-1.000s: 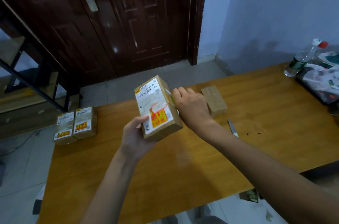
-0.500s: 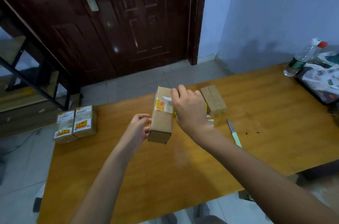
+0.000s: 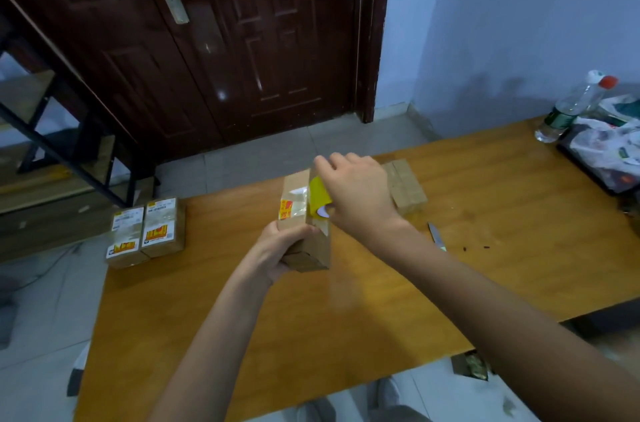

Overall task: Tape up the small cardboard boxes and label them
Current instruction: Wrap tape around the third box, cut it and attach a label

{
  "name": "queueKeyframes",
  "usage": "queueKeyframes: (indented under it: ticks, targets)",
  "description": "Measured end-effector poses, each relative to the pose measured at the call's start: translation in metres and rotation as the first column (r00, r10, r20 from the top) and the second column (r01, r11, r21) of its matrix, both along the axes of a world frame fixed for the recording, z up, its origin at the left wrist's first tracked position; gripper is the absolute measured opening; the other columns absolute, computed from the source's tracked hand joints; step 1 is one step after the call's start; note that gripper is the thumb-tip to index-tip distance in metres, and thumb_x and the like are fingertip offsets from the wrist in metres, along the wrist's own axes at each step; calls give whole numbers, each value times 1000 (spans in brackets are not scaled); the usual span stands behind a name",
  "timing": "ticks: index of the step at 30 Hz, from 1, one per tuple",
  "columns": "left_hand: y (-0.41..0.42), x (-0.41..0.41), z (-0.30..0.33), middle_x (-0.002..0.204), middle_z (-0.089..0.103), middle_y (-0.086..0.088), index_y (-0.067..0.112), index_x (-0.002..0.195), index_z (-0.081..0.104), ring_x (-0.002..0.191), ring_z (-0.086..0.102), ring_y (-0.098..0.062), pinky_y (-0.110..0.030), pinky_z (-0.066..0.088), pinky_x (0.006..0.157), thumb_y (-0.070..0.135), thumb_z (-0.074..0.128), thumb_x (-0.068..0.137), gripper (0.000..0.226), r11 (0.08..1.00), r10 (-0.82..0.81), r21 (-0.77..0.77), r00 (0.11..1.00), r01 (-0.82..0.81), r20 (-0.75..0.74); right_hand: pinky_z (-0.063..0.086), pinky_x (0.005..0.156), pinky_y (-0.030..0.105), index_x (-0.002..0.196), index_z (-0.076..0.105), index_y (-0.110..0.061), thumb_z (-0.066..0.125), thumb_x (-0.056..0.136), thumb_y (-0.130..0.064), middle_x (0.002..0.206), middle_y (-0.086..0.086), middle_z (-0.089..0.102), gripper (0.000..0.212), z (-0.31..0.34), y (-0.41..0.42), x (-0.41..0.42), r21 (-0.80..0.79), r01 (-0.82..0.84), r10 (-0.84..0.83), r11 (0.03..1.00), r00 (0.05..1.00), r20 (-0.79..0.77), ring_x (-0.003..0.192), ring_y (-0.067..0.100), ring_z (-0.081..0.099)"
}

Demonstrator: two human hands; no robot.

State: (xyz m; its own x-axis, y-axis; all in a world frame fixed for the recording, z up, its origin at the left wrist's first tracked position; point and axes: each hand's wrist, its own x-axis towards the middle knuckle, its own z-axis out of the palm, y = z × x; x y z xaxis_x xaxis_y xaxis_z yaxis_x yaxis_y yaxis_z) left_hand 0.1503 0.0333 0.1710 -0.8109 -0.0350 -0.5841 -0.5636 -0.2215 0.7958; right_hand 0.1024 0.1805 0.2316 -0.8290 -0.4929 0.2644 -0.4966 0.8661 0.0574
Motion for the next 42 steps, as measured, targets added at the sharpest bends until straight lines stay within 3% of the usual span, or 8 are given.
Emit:
queueKeyframes:
  ticks: [5,11,19,25,33,36,39,42]
  targets:
    - [7,7,1,91,64,-15,1,117,60,79,61,-28,-43,51,74,17,77,46,74,993,118,-15,991,-120,-69,38,55,33,109,47,-13,61,75,-12,98,5,58,36,-5,22,-11,-247,18,38,969,974,224,86,32,58]
    - [-4,7,13,77,62,-8,9,101,62,61,64,-19,-31,52,47,20,76,46,58,978,210,24,973,-209,-97,16,48,25,88,46,-14,63,66,-16,75,1,45,28,25,42,-19,-51,11,-12,999,1000,-17,62,29,45]
    - [-8,13,18,80,65,-8,13,96,64,74,65,-24,-41,52,70,33,75,35,66,980,156,141,983,-142,-99,24,54,30,92,49,-11,58,75,-13,91,6,50,19,3,58,-20,77,56,-66,995,989,130,66,27,44]
    - [-15,13,15,94,71,-11,12,105,66,84,69,-27,-48,57,71,29,74,45,63,946,130,315,981,-80,-141,27,56,29,102,52,-10,54,79,-9,99,7,52,23,-9,45,-18,119,57,-76,991,985,157,65,27,41]
    - [-16,12,18,101,73,-12,17,91,80,90,71,-29,-55,55,78,26,71,54,39,881,141,471,972,-36,-190,23,58,33,81,39,-11,46,69,8,81,10,38,23,-23,32,-19,70,-15,4,997,987,158,61,29,37]
    - [-15,13,22,101,73,-12,16,93,80,91,71,-29,-55,56,78,26,70,55,39,876,128,482,970,-12,-208,27,54,34,70,45,-9,55,59,13,69,14,42,27,-24,31,-16,32,-45,41,998,993,113,51,27,33]
    - [-12,14,25,106,70,-15,11,104,75,93,70,-32,-56,55,77,21,77,51,54,857,128,515,966,5,-222,32,54,31,68,49,-8,83,56,-11,65,8,43,36,-22,28,-11,143,-28,10,989,992,124,50,22,35]
    - [-9,16,26,116,66,-20,8,112,71,106,63,-39,-58,51,85,22,87,43,72,842,122,538,961,33,-250,31,53,29,67,53,-10,87,53,-18,65,5,49,38,-22,23,-7,189,16,-28,982,998,65,49,21,44]
